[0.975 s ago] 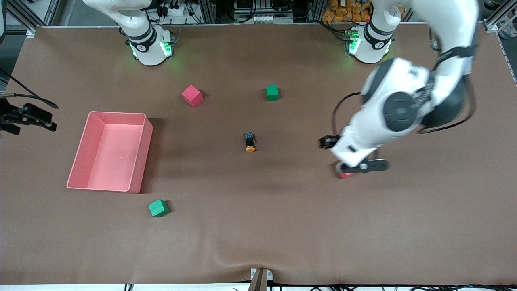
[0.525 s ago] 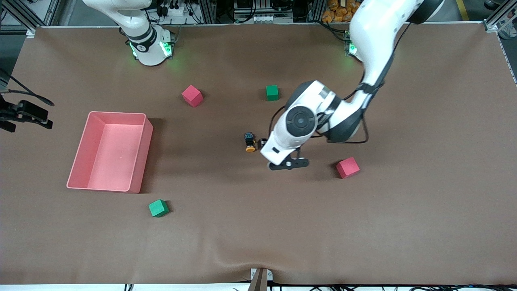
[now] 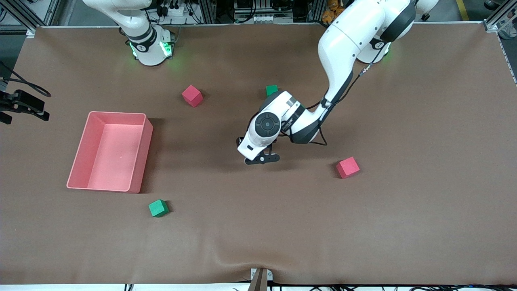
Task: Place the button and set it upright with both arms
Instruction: 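Reach the left gripper down to the button on the table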
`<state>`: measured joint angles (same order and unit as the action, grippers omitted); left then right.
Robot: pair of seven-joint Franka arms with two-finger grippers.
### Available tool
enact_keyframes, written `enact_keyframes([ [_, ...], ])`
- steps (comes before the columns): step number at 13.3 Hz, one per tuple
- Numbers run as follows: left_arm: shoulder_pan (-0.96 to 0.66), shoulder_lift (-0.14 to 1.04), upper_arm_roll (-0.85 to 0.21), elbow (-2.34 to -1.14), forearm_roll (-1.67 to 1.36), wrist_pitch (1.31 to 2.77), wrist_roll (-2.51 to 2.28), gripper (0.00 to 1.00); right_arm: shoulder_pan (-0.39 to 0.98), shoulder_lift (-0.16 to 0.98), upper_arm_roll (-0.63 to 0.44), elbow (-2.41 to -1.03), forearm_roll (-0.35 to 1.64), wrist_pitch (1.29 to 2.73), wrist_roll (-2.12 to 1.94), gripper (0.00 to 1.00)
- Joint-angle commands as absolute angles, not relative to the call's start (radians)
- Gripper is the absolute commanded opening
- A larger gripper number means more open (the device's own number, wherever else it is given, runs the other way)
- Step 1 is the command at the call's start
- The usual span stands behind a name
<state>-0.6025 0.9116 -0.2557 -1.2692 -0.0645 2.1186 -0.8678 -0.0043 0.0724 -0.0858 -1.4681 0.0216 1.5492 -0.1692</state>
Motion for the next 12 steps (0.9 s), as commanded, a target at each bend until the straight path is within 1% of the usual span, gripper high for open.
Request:
enact_keyframes([
  [1, -0.626, 0.988, -0.256, -1.180, -0.083, 2.115, -0.877, 0.72, -0.003, 0.066, -0.087, -1.488, 0.040, 1.557, -0.193, 1.00],
  [2, -0.626, 0.988, -0.256, -1.180, -0.083, 2.114, -0.877, 0.68, -0.002, 0.066, -0.087, -1.489, 0.040, 1.557, -0.195, 1.00],
  [6, -0.637, 1.002, -0.255, -1.180, -0.112, 2.138, -0.890, 0.69, 0.000, 0.066, -0.084, -1.489, 0.041, 1.555, -0.195, 1.00],
  [11, -0.641, 1.000, -0.250, -1.184, -0.113, 2.125, -0.896, 0.67, 0.003, 0.066, -0.083, -1.489, 0.041, 1.554, -0.199, 1.00],
  [12, -0.641, 1.000, -0.249, -1.186, -0.118, 2.114, -0.896, 0.63, 0.003, 0.066, -0.083, -1.489, 0.041, 1.554, -0.201, 1.00],
])
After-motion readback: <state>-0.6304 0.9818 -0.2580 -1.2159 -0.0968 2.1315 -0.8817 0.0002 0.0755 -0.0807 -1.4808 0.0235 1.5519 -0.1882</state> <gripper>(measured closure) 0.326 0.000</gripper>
